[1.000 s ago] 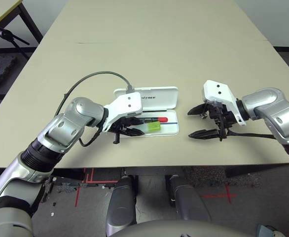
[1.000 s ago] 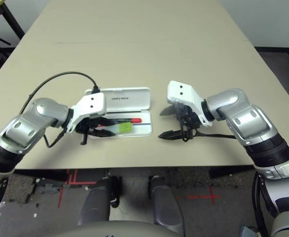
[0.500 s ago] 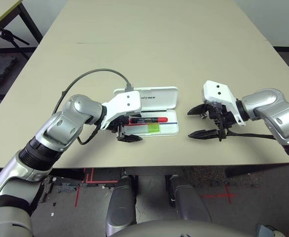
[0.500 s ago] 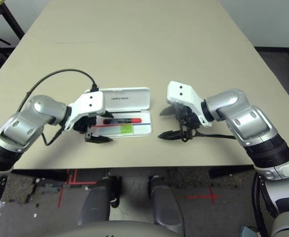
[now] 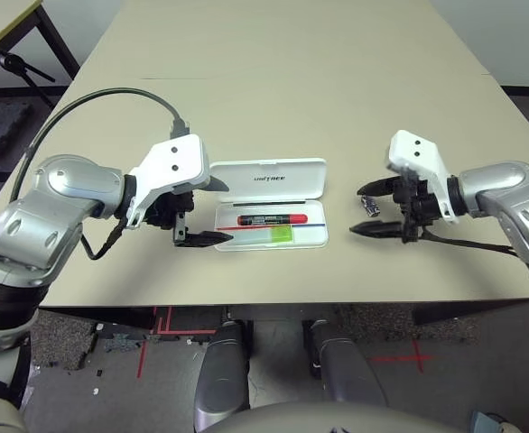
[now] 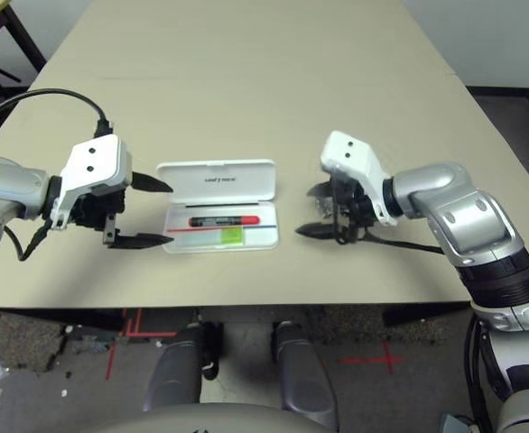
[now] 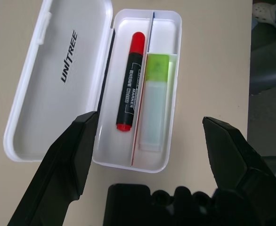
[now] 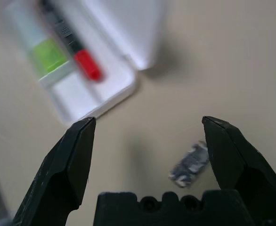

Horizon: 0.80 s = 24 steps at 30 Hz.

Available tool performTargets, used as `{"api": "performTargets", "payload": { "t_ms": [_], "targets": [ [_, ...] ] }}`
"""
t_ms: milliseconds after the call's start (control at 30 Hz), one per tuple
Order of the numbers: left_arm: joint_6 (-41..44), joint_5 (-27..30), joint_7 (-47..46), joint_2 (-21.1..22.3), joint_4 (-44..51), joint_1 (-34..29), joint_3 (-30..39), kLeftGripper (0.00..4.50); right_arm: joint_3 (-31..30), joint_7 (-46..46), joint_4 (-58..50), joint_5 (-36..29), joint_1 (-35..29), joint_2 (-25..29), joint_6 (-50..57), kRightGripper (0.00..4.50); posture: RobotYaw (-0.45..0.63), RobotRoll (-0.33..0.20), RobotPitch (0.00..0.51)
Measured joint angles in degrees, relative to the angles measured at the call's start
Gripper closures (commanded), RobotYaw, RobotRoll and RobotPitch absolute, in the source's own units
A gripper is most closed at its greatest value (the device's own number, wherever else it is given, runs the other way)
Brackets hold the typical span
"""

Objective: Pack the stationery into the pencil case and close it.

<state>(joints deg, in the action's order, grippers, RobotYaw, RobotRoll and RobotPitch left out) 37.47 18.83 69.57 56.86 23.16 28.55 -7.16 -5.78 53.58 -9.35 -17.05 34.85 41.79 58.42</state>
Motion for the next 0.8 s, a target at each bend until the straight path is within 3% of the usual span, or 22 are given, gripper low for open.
{"api": "performTargets", "payload": {
  "t_ms": [133, 267, 800],
  "targets": [
    [0.0, 0.0, -0.5, -0.3, 0.0, 0.1, -0.3, 0.04, 3.5, -10.1, -0.9, 0.4, 2.3, -4.3, 10.4, 0.0, -0.05, 0.0, 0.174],
    [0.0, -0.1, -0.5, -0.8, -0.5, 0.9, -0.9, 0.04, 3.8, -15.7, -1.2, 0.7, 2.1, -6.5, 13.7, 0.0, -0.06, 0.0, 0.174],
    [-0.1, -0.3, -0.7, -1.6, -1.3, 2.3, -2.3, 0.04, -0.8, -19.0, 1.1, 0.2, -1.9, -8.2, 13.4, 0.0, -0.02, 0.0, 0.173]
  ]
}}
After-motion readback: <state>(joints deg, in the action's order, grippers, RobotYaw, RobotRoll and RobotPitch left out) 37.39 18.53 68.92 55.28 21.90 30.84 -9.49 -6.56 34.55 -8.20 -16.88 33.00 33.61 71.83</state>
